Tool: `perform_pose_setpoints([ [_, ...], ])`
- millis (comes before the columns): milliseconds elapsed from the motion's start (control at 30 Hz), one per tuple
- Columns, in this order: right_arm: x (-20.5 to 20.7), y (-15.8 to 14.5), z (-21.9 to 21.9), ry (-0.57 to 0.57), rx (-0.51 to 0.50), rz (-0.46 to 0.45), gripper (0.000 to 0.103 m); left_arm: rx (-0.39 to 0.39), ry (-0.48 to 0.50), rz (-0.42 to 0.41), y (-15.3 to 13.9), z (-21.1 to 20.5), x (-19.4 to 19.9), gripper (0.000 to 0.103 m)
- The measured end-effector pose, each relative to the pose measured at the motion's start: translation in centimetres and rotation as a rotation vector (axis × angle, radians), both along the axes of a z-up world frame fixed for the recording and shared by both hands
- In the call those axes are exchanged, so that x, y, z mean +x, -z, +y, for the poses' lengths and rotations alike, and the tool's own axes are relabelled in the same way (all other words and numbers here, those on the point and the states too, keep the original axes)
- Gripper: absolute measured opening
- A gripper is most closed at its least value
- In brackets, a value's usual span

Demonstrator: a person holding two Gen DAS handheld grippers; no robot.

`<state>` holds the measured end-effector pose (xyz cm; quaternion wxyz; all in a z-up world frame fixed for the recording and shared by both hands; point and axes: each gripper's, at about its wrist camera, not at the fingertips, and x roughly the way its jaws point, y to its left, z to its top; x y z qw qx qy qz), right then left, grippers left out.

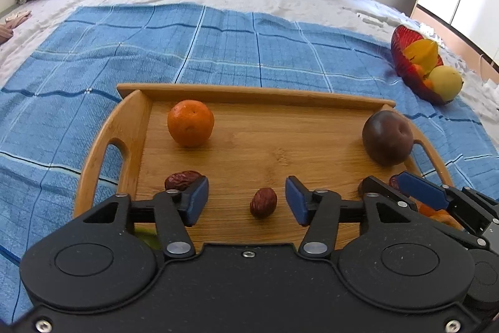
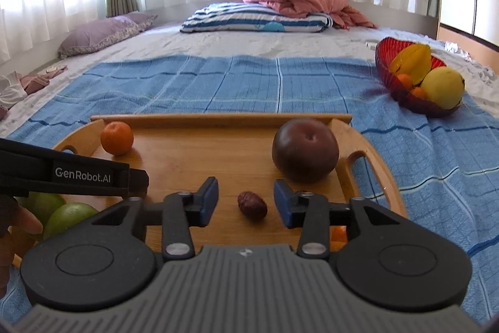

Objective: Organize fruits
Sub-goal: 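Open both tools to release the dates onto the tray, then lift both open tools up and back away from the tray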

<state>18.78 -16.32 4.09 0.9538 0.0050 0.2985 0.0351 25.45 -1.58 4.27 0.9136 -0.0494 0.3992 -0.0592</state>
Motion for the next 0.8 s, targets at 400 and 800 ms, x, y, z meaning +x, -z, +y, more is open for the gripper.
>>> perform_pose_setpoints([
  [400,-2.5,-1.9,-1.1,0.034,0.0,-0.083,0.084,-0.009,-0.009,-0.068,-1.9,0.7,-3.1,0.081],
  [800,-5.4,-3.4,-1.5,0.044,-0.042,-0.163,0.093,-0.024,-0.024,-0.118,-3.3,2.1,-6.5,0.091],
])
